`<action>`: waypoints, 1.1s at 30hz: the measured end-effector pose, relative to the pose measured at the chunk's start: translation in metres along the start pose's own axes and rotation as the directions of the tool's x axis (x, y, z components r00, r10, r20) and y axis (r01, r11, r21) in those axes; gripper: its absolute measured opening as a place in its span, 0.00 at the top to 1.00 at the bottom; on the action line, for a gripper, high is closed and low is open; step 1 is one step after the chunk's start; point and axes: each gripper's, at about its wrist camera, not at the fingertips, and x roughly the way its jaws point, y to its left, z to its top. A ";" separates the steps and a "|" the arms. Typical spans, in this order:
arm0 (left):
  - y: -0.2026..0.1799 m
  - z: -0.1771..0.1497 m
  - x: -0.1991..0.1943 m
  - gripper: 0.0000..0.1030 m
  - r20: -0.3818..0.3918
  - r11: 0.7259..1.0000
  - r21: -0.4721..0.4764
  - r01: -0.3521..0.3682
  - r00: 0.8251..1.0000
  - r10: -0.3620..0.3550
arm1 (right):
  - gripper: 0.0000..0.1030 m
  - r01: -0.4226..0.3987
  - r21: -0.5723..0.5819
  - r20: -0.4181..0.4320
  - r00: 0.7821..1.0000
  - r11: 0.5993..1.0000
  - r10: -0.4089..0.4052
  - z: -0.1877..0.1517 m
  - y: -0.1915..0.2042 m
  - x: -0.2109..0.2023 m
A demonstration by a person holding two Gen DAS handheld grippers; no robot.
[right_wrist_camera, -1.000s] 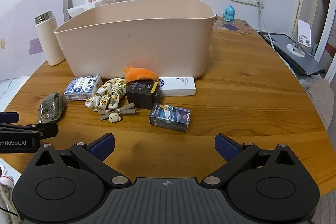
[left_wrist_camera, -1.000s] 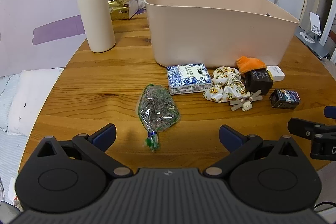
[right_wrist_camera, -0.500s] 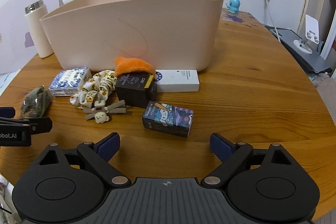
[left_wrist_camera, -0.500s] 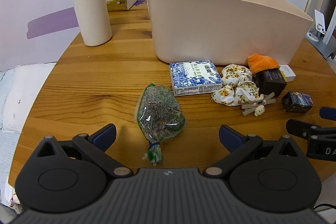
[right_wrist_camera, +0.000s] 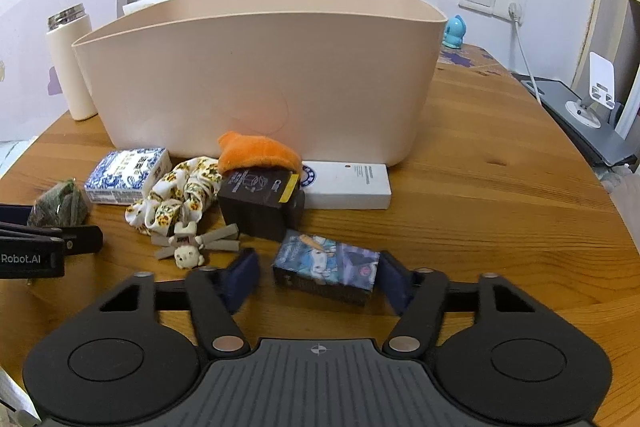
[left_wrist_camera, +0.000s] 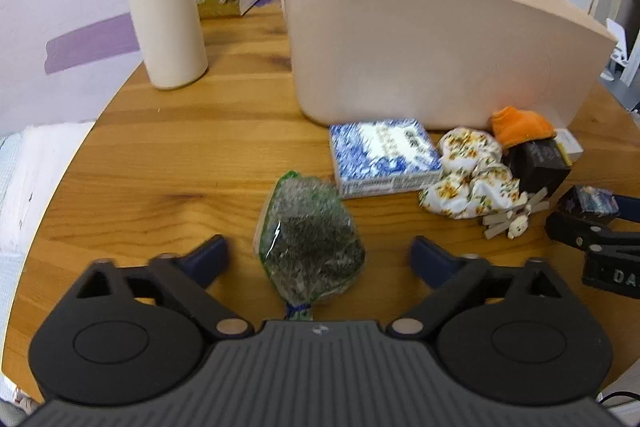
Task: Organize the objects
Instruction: 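Grasp the green mesh bag with left gripper while right grasps dark blue box, then lift both held items over the basket and open both grippers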
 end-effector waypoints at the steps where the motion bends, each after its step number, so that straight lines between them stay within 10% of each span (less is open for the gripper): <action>1: 0.000 0.001 0.000 0.18 0.005 1.000 0.003 0.004 1.000 -0.004 | 0.52 -0.003 0.004 -0.001 1.000 1.000 0.003 0.000 -0.001 0.000; 9: -0.002 0.007 -0.001 0.54 0.014 1.000 0.012 0.027 1.000 -0.028 | 0.52 -0.016 0.029 0.016 1.000 0.999 0.015 0.003 -0.008 -0.016; 25: 0.000 0.043 -0.077 0.56 0.251 1.000 -0.003 0.013 0.968 -0.011 | 0.52 0.032 0.020 0.297 0.954 0.999 -0.037 0.081 -0.036 -0.071; 33: -0.014 0.099 -0.076 0.56 0.327 1.000 0.011 0.009 0.945 -0.012 | 0.52 0.020 0.005 0.303 0.953 1.000 -0.021 0.125 -0.044 -0.046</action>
